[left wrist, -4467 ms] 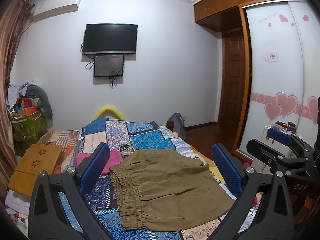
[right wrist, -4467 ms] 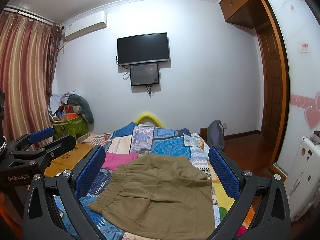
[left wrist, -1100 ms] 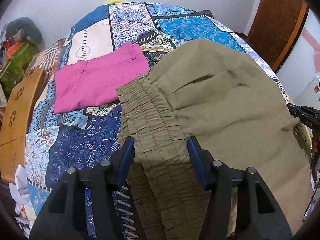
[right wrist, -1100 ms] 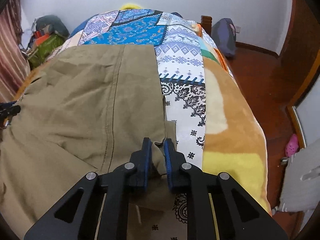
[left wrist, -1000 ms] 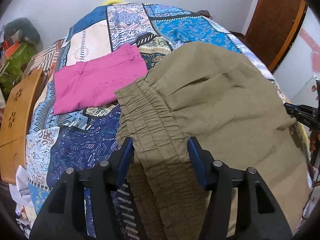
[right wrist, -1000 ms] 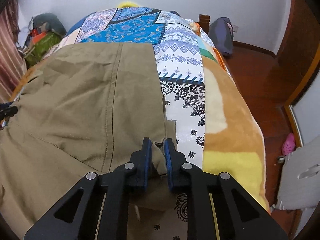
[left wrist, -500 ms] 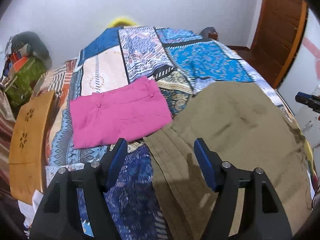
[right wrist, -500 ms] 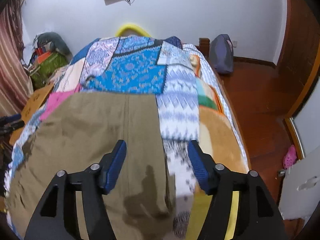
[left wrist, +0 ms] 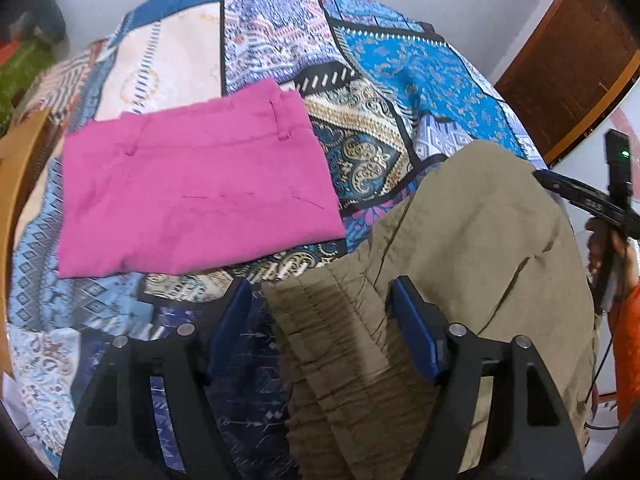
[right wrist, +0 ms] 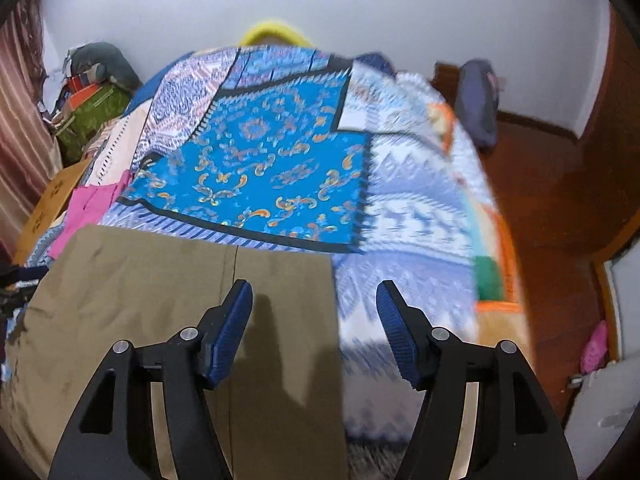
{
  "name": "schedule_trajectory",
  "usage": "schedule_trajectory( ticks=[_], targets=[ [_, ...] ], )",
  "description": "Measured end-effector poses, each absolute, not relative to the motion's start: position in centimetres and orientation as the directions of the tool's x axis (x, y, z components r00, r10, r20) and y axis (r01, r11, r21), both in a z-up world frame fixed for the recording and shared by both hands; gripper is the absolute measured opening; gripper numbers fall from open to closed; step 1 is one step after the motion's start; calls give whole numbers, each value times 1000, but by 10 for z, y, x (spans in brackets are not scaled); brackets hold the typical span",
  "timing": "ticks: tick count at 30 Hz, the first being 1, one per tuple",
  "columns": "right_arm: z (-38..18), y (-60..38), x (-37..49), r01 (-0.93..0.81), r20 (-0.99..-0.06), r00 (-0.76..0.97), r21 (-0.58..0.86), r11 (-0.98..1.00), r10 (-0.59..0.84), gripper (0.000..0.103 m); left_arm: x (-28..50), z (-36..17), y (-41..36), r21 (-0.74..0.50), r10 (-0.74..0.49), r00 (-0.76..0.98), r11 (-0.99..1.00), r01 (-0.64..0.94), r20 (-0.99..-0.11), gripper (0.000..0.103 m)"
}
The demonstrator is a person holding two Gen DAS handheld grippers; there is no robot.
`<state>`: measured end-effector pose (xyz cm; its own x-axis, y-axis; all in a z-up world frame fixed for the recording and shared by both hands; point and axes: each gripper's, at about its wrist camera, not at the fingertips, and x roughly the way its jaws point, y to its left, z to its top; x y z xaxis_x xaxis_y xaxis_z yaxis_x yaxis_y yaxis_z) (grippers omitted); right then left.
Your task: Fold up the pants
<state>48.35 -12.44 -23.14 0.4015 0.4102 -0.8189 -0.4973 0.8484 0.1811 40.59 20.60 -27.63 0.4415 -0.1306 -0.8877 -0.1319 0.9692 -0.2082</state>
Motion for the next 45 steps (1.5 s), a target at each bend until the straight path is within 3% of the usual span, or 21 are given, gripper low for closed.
schedule_trajectory(
  ticks=[2, 4, 8, 13, 24, 35, 45],
  targets=[
    [-240, -118, 483, -512, -817, 390, 192, 837, 426, 59, 407, -279, 203, -206, -133, 438, 971, -123, -889, 73],
    [-241, -113, 480, -530, -810, 391, 190, 826, 437, 47, 408, -280, 202, -211, -143, 439, 971, -111, -887, 69],
    [-241, -108, 477, -523, -819, 419, 136, 842, 392, 14, 410, -281, 202, -229, -160, 438, 967, -108, -884, 62],
    [-232, -107, 471, -525, -812, 469, 60, 849, 348, 5, 408, -270, 195, -138, -73, 463, 985, -108, -883, 52],
    [-166, -123, 469, -454, -701, 645, -32, 890, 304, 3, 406, -193, 187, 21, 86, 608, 993, -113, -789, 50],
    [-89, -155, 404, -484, -594, 691, 41, 874, 411, 3, 352, -137, 168, 27, 66, 680, 997, -67, -730, 50],
    [-74, -190, 312, -502, -567, 674, 119, 856, 474, 3, 275, -124, 145, 21, 37, 696, 999, -31, -717, 50]
  ],
)
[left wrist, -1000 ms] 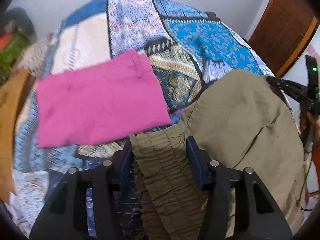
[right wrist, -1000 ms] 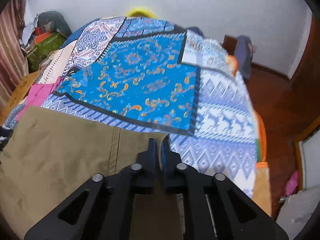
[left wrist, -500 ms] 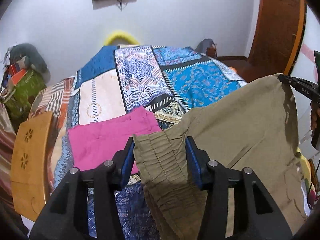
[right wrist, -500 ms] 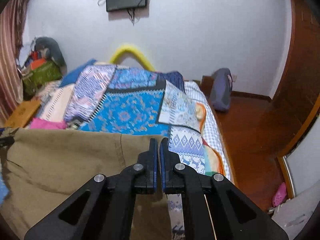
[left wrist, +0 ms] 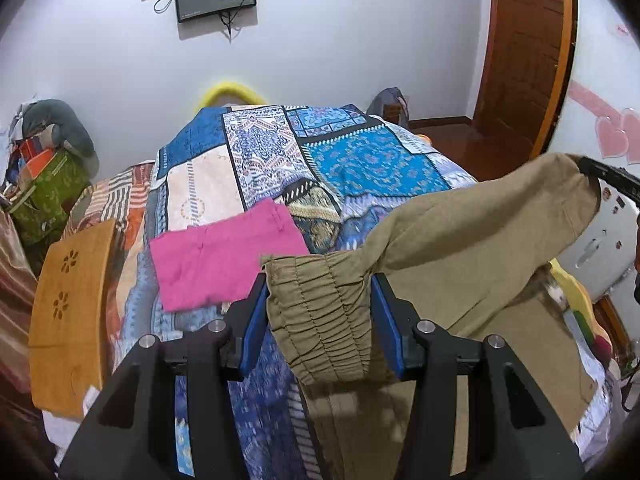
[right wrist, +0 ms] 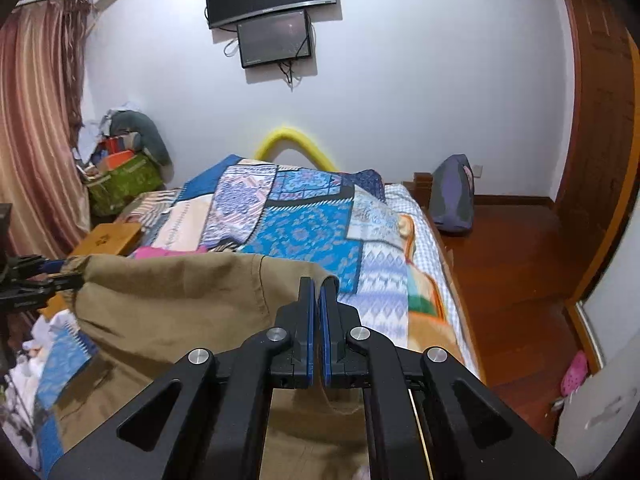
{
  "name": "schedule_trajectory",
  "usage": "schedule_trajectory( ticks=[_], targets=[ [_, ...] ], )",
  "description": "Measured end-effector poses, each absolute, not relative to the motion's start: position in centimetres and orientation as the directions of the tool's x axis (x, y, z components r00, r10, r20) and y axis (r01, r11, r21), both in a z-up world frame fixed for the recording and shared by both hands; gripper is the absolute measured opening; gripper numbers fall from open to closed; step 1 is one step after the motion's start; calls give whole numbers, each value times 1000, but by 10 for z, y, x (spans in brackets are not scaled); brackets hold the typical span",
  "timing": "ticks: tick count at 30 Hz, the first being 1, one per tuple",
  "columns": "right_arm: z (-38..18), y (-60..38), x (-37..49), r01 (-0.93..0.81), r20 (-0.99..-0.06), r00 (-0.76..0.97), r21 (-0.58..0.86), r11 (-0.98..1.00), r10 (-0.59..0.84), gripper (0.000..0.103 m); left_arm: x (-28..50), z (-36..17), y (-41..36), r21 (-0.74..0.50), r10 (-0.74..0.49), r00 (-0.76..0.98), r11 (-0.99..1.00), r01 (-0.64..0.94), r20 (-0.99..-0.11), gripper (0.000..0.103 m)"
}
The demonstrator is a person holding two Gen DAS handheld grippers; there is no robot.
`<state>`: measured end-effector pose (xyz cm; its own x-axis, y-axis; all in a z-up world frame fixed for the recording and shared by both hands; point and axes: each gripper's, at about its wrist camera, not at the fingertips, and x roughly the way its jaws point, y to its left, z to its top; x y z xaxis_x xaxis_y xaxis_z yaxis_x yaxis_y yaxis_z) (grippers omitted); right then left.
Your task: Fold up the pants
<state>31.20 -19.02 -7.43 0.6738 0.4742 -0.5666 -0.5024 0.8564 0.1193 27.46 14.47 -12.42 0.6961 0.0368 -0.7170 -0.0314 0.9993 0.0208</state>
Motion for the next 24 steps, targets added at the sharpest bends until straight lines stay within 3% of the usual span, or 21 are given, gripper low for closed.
schedule_trajectory(
  ticks=[16, 24],
  targets=[
    [-135, -216, 200, -479, -661, 603, 147, 865, 446, 3, 166, -174, 115, 56, 19, 655, 998, 35, -755, 50],
    [-170, -226, 168, -443, -700, 572, 175, 879, 428, 3, 135, -200, 115, 69, 39, 618, 997, 24, -785, 45]
  ],
)
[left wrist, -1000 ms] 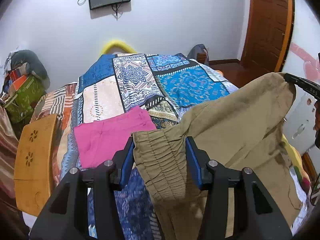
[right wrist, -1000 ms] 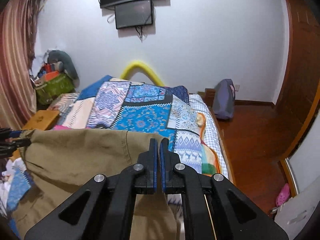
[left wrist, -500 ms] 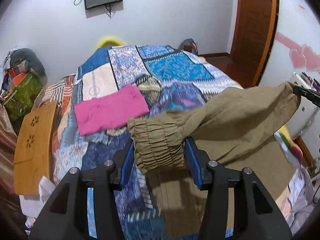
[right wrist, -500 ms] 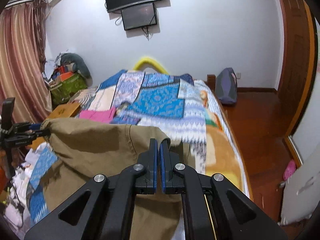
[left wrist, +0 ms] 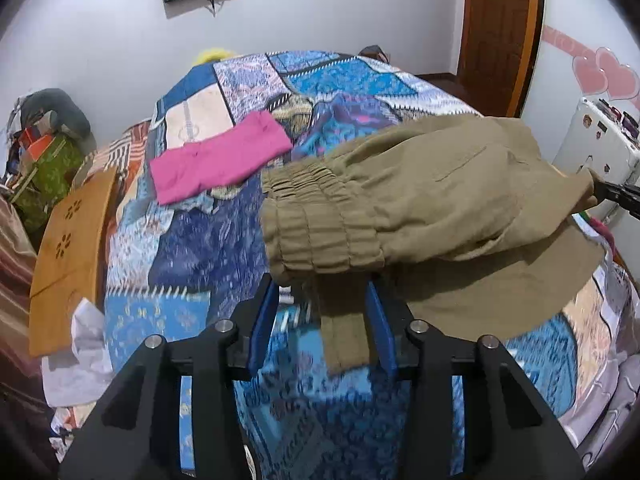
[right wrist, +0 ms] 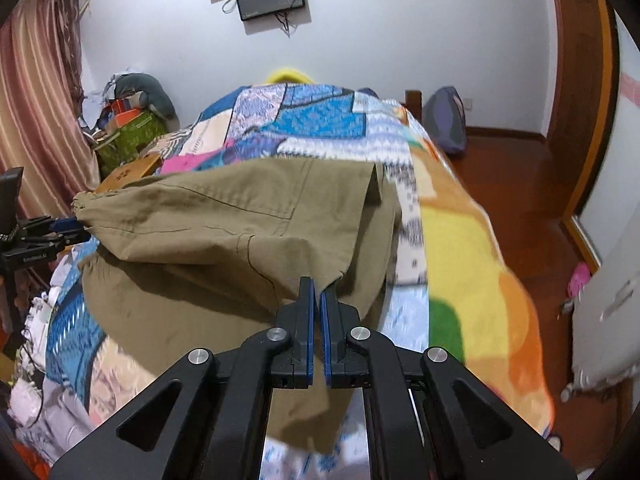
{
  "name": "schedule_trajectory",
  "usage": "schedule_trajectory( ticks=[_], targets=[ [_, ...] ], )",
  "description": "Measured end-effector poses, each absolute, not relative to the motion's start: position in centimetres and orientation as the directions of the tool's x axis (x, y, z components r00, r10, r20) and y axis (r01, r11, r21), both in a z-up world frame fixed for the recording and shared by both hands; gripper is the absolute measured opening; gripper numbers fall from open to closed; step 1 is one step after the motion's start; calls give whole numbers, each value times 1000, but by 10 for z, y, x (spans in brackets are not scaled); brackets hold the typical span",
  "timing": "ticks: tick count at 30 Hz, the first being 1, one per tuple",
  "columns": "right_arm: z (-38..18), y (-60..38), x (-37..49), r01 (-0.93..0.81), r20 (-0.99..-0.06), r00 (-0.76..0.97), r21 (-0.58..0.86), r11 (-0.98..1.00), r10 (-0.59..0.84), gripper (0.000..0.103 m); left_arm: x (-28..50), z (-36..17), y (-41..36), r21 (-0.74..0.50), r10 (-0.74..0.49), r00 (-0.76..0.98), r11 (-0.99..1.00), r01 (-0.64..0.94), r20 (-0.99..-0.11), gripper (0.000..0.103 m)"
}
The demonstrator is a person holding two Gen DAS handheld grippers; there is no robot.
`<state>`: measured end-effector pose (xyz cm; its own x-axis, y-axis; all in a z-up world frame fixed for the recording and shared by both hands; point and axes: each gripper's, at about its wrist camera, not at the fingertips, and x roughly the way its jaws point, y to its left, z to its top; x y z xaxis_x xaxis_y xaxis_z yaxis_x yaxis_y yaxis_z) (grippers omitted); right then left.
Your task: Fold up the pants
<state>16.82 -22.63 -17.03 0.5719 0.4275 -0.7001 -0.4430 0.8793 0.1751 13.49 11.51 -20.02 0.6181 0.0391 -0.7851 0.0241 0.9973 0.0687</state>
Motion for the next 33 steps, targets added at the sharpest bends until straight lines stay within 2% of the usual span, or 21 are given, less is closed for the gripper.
schedule_trajectory(
  ticks=[4, 9, 15, 17, 19, 21, 23, 25, 30, 32, 33],
  targets=[
    [-186, -233, 159, -426, -727, 535, 209, 880, 431, 4, 125, -209, 119, 42, 25, 593, 999, 15, -805, 45],
    [-195, -233, 144, -430, -767, 511, 163, 888, 388, 9, 112, -199, 115, 92, 60, 614, 996, 21, -787, 45],
    [-178, -235, 126, -450, -753, 543, 112, 886, 371, 27, 108, -164, 93, 130, 38, 681, 988, 84, -732, 46],
    [-170, -231, 123, -461, -739, 559, 101, 882, 377, 29, 111, -160, 79, 155, 22, 687, 979, 132, -727, 53],
    [-163, -224, 120, -480, -726, 563, 102, 871, 395, 36, 114, -163, 63, 200, 23, 689, 963, 178, -724, 70],
    [-156, -213, 119, -511, -713, 560, 104, 853, 422, 46, 118, -169, 49, 241, 27, 682, 945, 220, -731, 77],
    [-155, -200, 118, -547, -708, 549, 99, 831, 445, 49, 122, -180, 33, 299, 55, 676, 921, 249, -735, 84],
    [-158, -183, 117, -584, -715, 526, 89, 806, 460, 52, 127, -191, 22, 346, 82, 668, 898, 273, -740, 84],
    [-175, -148, 117, -646, -747, 475, 63, 761, 465, 53, 141, -210, 10, 384, 107, 642, 870, 308, -759, 83],
    [-181, -138, 117, -659, -757, 460, 59, 750, 464, 53, 144, -209, 8, 376, 93, 646, 871, 316, -758, 79],
    [-184, -134, 117, -664, -761, 457, 52, 746, 460, 53, 146, -206, 8, 360, 77, 645, 876, 320, -760, 74]
  ],
)
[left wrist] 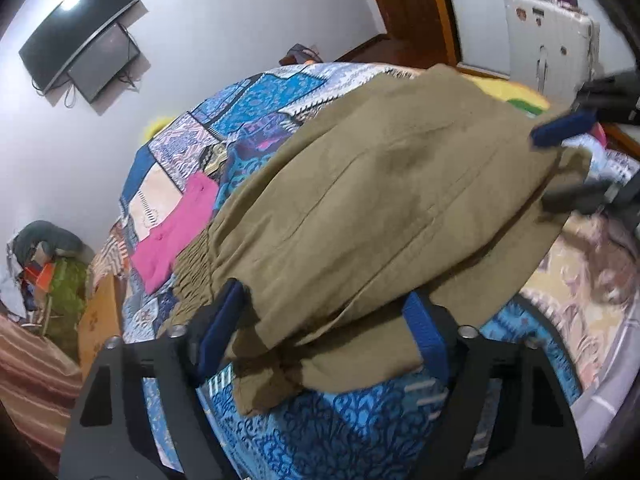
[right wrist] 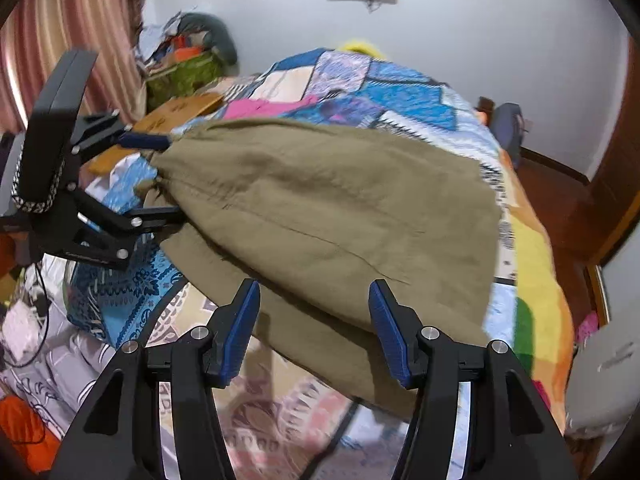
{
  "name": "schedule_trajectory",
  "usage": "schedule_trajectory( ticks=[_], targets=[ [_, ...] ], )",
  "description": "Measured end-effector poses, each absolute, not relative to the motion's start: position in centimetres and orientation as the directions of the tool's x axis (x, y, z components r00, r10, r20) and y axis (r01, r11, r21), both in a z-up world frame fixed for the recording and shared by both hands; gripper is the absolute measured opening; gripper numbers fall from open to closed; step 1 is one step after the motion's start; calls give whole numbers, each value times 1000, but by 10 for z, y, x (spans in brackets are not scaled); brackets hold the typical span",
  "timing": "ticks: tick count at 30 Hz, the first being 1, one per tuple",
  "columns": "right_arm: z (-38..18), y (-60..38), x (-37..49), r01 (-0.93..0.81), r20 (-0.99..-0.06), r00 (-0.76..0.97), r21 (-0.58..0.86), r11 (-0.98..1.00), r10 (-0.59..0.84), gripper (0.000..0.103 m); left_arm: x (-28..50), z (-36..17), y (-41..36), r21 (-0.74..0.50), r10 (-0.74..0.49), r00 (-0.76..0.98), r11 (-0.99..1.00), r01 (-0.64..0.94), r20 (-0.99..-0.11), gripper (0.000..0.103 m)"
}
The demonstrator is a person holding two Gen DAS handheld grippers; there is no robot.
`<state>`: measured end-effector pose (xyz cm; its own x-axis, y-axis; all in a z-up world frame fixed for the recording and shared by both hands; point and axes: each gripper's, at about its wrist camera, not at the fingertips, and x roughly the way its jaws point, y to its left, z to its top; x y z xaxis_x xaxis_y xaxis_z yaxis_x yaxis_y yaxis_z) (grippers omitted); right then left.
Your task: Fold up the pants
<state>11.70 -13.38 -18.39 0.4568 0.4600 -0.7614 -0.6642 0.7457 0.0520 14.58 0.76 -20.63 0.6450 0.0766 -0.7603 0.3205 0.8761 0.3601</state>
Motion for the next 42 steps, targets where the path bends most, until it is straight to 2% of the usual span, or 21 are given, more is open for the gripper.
schedule_trajectory(
  ticks=[4, 5, 6, 10, 11, 12, 15, 18, 24, 31, 35, 42],
  targets=[
    [-195, -118, 123, -676, -775, 462, 8, 737, 432, 53, 153, -198, 10, 314, 37, 637, 891, 328, -770, 64],
    [-195, -118, 125, -676, -773, 465, 6, 737, 432, 53, 155, -196, 11, 297, 25, 630, 896, 330, -776, 57],
    [-195, -118, 127, -673, -768, 469, 9, 740, 436, 53, 156, -195, 12, 286, 18, 626, 900, 330, -779, 54],
    [-192, -119, 135, -660, -749, 483, 28, 751, 453, 53, 155, -187, 12, 264, -6, 637, 907, 328, -771, 51],
    [-189, -121, 135, -659, -739, 486, 42, 751, 467, 46, 154, -186, 13, 262, -8, 639, 908, 328, -769, 49],
    [-186, -121, 135, -663, -731, 482, 56, 747, 483, 32, 154, -186, 13, 260, -9, 639, 909, 326, -769, 48],
    [-180, -124, 133, -664, -720, 487, 62, 745, 494, 13, 152, -188, 15, 246, -13, 623, 912, 328, -782, 35],
    [-173, -129, 131, -668, -707, 484, 81, 739, 515, 10, 147, -188, 16, 214, -29, 607, 922, 323, -794, 29],
    [-171, -130, 114, -695, -720, 476, 43, 718, 505, 9, 132, -187, 14, 167, -66, 597, 930, 327, -799, 26],
    [-181, -139, 107, -682, -749, 445, 71, 728, 490, 9, 117, -196, 7, 152, -86, 584, 926, 346, -807, 26],
    [-184, -143, 107, -661, -769, 413, 115, 741, 488, 15, 110, -196, 9, 143, -89, 584, 930, 339, -807, 28],
    [-162, -160, 102, -651, -735, 382, 216, 728, 560, 19, 95, -169, 33, 0, -210, 580, 940, 340, -787, 31]
  ],
)
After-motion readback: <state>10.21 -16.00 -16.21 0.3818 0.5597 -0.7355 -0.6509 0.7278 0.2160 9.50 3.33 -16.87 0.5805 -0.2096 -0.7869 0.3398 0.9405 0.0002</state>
